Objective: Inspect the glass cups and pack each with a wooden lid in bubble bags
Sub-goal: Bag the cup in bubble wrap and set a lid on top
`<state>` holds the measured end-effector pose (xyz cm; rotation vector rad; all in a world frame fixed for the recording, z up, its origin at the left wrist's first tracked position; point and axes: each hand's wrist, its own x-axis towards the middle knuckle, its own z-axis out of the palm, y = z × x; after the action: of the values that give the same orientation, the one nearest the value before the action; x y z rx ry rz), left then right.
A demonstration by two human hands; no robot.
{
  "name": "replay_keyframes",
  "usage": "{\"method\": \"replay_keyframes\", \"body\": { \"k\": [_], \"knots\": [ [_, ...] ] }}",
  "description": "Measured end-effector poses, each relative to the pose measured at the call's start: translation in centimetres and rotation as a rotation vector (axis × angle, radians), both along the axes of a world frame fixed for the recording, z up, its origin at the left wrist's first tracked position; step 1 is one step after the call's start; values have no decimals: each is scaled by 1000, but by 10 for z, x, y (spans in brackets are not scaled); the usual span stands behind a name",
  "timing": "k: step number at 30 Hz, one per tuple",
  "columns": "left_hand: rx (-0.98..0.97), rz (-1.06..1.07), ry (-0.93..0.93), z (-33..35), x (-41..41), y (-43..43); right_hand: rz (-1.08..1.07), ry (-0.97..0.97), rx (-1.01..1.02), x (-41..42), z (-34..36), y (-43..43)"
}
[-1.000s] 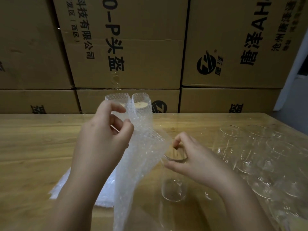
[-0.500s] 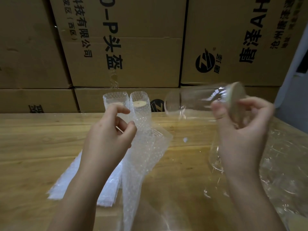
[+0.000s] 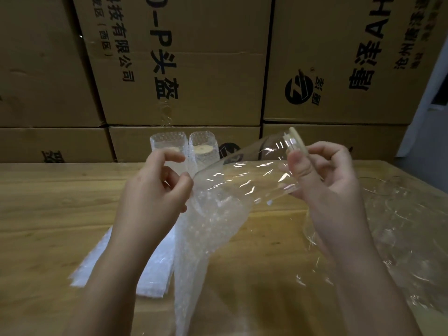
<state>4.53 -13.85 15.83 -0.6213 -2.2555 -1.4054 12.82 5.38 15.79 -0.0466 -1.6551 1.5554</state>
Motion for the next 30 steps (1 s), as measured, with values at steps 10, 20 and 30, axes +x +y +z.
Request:
{"method": "replay_keyframes", "body": {
  "k": [10, 20, 30],
  "knots": [
    [91, -342, 3, -5, 5, 16, 125, -278, 295, -3, -7, -11],
    [-682, -388, -6, -15, -7, -4, -90, -145, 153, -7, -9, -12],
    [-93, -543, 5, -28, -1, 32, -35, -295, 557, 6, -1, -17]
  ]
}}
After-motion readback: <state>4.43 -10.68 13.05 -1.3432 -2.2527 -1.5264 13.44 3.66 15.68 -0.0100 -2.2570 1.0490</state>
